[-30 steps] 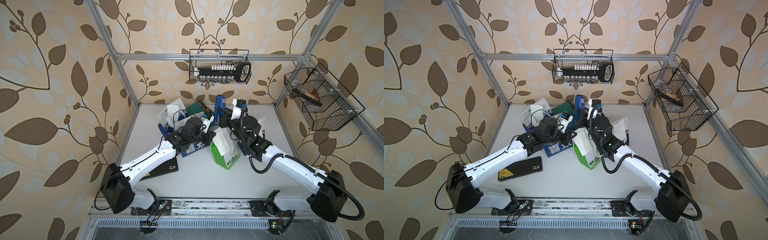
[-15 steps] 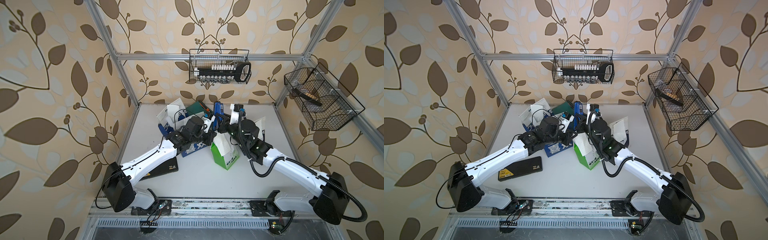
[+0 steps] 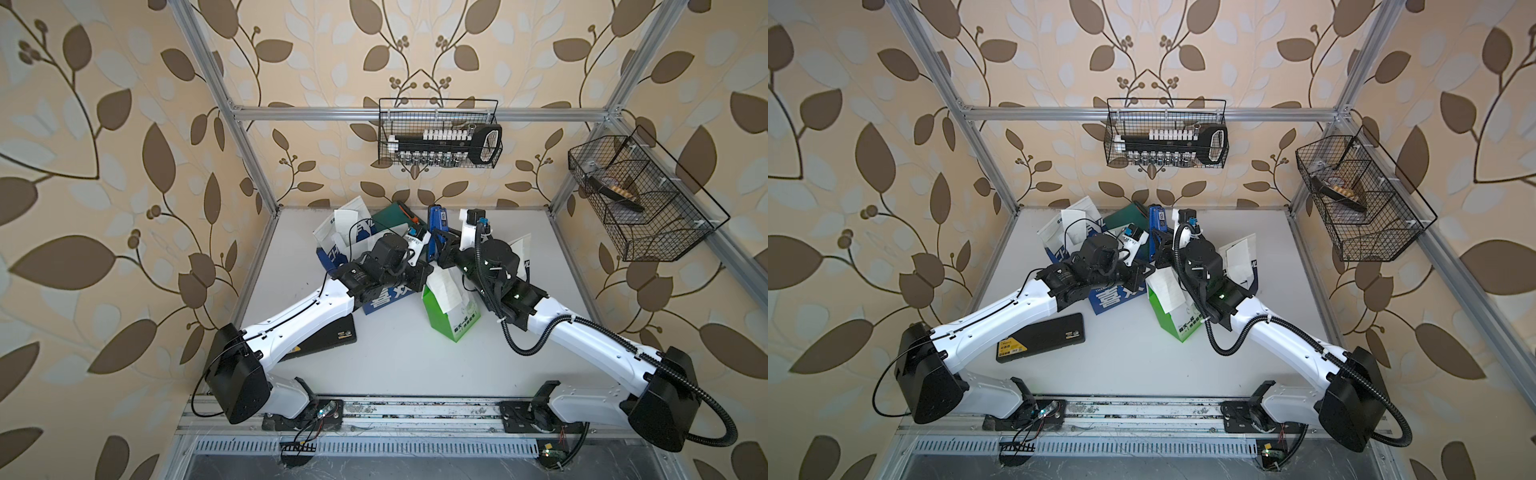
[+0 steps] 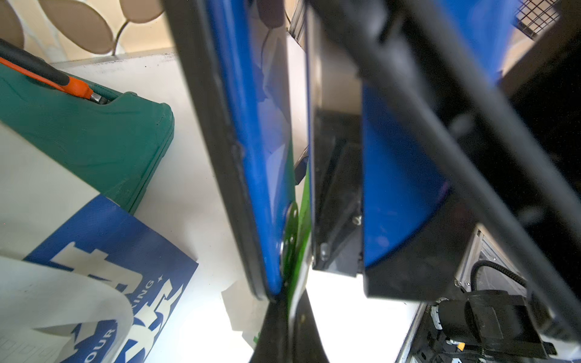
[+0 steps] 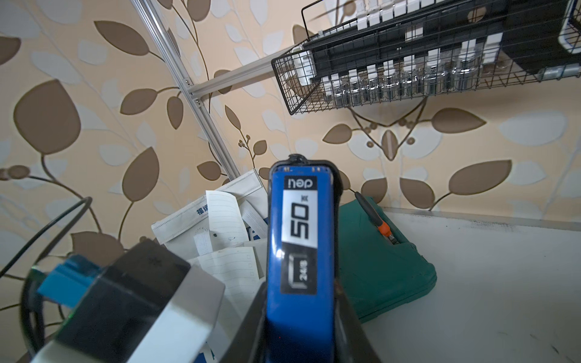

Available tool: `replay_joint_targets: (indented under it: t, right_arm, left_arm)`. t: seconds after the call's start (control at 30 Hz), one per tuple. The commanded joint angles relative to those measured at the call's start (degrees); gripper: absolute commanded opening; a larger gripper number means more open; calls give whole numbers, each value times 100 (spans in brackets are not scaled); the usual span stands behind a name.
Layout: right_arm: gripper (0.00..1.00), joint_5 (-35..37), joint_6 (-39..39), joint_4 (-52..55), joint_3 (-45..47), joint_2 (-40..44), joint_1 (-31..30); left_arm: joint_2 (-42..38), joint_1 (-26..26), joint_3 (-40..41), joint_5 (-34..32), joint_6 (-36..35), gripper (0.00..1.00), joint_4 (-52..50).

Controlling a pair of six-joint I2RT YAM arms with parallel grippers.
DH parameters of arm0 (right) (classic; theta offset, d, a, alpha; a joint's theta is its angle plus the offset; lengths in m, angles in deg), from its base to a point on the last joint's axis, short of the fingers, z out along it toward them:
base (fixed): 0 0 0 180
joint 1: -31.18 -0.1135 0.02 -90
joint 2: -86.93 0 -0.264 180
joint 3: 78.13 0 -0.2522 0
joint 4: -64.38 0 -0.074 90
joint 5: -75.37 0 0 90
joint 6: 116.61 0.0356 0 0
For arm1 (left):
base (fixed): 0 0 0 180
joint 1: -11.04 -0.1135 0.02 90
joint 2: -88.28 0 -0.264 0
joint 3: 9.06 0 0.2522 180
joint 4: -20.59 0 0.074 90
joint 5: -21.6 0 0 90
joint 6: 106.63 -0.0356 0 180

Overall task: Staple the receipts to the bags
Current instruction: Place the stapler in the takeout bag.

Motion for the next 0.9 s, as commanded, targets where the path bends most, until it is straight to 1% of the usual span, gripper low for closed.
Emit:
replay_joint_targets:
  t: [0.0, 0.37, 0.53, 0.77, 0.8, 0.87]
  right_arm:
    - [0, -82, -300, -168, -280, 227, -20]
    - [0, -195, -462, -103, -437, 262, -20]
    - [0, -134, -492, -82, -412, 336, -20]
    - [0, -132, -509, -141, -308, 445, -18]
    - [0, -108, -517, -144, -301, 463, -131]
    - [0, -71, -587, -161, -295, 494, -134]
  left_arm:
    - [48, 12, -254, -176, 37, 0, 88]
    - [70, 12, -253, -207, 88, 0, 67]
    - [40, 12, -342, -239, 259, 0, 69]
    - [82, 17, -669, 107, 484, 0, -83]
    - [107, 12, -706, 148, 501, 0, -124]
    - [147, 12, -781, 156, 528, 0, -223]
